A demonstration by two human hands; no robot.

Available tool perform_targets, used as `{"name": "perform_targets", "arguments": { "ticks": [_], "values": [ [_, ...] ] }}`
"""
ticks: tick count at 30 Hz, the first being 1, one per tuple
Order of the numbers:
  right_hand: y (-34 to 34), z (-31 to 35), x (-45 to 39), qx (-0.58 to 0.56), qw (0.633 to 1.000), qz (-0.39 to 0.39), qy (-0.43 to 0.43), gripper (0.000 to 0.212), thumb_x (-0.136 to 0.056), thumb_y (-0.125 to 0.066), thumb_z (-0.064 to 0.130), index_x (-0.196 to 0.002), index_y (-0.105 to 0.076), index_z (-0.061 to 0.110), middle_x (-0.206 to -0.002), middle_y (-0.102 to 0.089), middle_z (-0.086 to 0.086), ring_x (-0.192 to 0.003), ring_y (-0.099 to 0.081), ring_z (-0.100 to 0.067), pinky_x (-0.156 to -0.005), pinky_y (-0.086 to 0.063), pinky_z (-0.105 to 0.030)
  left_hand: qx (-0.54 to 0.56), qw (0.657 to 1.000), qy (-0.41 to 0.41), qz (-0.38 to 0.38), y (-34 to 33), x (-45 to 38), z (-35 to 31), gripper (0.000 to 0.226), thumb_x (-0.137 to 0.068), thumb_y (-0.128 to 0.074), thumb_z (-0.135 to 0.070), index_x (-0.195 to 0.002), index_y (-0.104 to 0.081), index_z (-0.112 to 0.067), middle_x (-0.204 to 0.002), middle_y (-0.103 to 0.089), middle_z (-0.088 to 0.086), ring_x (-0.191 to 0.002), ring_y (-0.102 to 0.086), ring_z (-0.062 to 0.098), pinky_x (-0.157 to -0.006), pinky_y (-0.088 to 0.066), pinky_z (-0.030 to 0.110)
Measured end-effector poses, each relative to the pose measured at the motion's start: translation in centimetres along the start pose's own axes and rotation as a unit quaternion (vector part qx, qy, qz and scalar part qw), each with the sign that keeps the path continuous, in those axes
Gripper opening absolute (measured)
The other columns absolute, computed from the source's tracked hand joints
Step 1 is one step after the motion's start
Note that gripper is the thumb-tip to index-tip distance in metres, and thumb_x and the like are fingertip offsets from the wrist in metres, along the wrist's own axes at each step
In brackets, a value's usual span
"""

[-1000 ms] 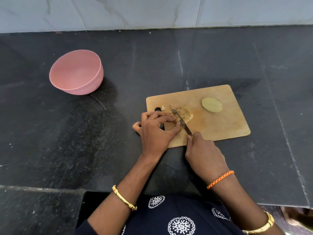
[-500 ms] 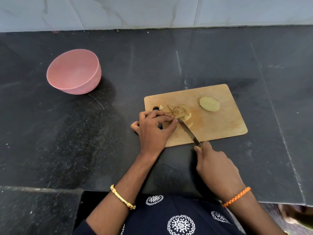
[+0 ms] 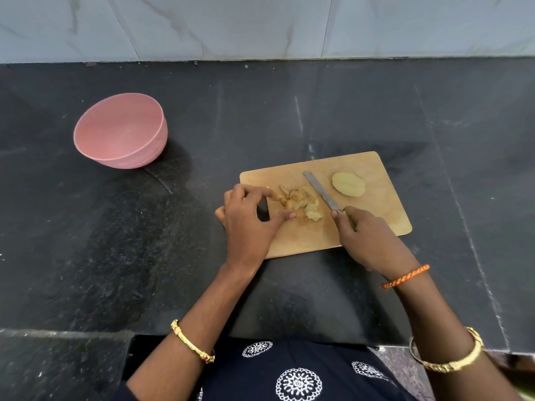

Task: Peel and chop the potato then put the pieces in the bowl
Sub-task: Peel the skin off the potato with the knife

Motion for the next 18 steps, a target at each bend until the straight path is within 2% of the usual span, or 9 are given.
{"name": "perform_targets", "arguments": {
  "ticks": [3,6,11,15,18],
  "values": [
    [0.6,-0.1,-0.1,-0.038,0.999,-0.013,-0.014,0.036,-0.099,-0.033,0.043,-0.090,-0.054,0.015,-0.069,-0.056,-0.006,-0.060,-0.054,-0.018,-0.067,-0.052,-0.039,-0.056,0.998,0.009,0.035,-0.3,-0.3,0.0,0.071,-0.065,-0.069,-0.062,-0.122,-0.052,-0.023,-0.120,-0.041,-0.007,-0.115,-0.029,0.007,-0.089,-0.015,0.025],
    [0.7,-0.7,0.1,-0.037,0.999,-0.033,-0.019,0.036,-0.099,-0.033,0.043,-0.087,-0.052,0.015,-0.071,-0.056,-0.008,-0.063,-0.055,-0.023,-0.070,-0.053,-0.041,-0.075,0.995,-0.021,0.057,-0.7,-0.1,0.2,0.058,-0.079,-0.062,-0.054,-0.126,-0.053,-0.021,-0.130,-0.044,-0.005,-0.125,-0.028,0.012,-0.094,-0.016,0.028],
    [-0.8,-1.3,0.4,-0.054,0.996,-0.075,-0.007,0.036,-0.099,-0.035,0.040,-0.086,-0.054,0.013,-0.067,-0.056,-0.008,-0.058,-0.052,-0.019,-0.053,-0.041,-0.031,-0.032,0.997,-0.045,0.045,-1.3,0.6,-0.4,0.035,-0.086,-0.064,-0.032,-0.119,-0.062,-0.021,-0.114,-0.059,-0.007,-0.110,-0.040,0.010,-0.088,-0.024,0.025],
    [-1.4,-1.1,0.3,-0.058,0.994,-0.093,0.001,0.036,-0.099,-0.035,0.038,-0.085,-0.053,0.011,-0.069,-0.057,-0.008,-0.061,-0.052,-0.022,-0.052,-0.037,-0.030,0.059,0.996,-0.039,0.059,-1.6,0.6,-1.6,0.039,-0.083,-0.068,-0.014,-0.121,-0.061,-0.011,-0.112,-0.065,0.001,-0.102,-0.056,0.014,-0.094,-0.046,0.030],
    [-1.6,-1.3,0.4,-0.058,0.994,-0.087,0.005,0.037,-0.099,-0.035,0.039,-0.085,-0.054,0.010,-0.069,-0.057,-0.009,-0.059,-0.052,-0.020,-0.050,-0.036,-0.029,0.106,0.992,-0.029,0.056,-1.5,0.6,-2.3,0.040,-0.082,-0.070,-0.012,-0.121,-0.061,-0.012,-0.113,-0.064,0.002,-0.090,-0.062,0.009,-0.086,-0.051,0.022]
  ]
}}
Point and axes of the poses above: each hand's wrist, its own x-axis away from the middle knuckle, its own y-axis out of the back of the hand, z = x × y, the point moved 2 cm from there along -x, towards the middle knuckle
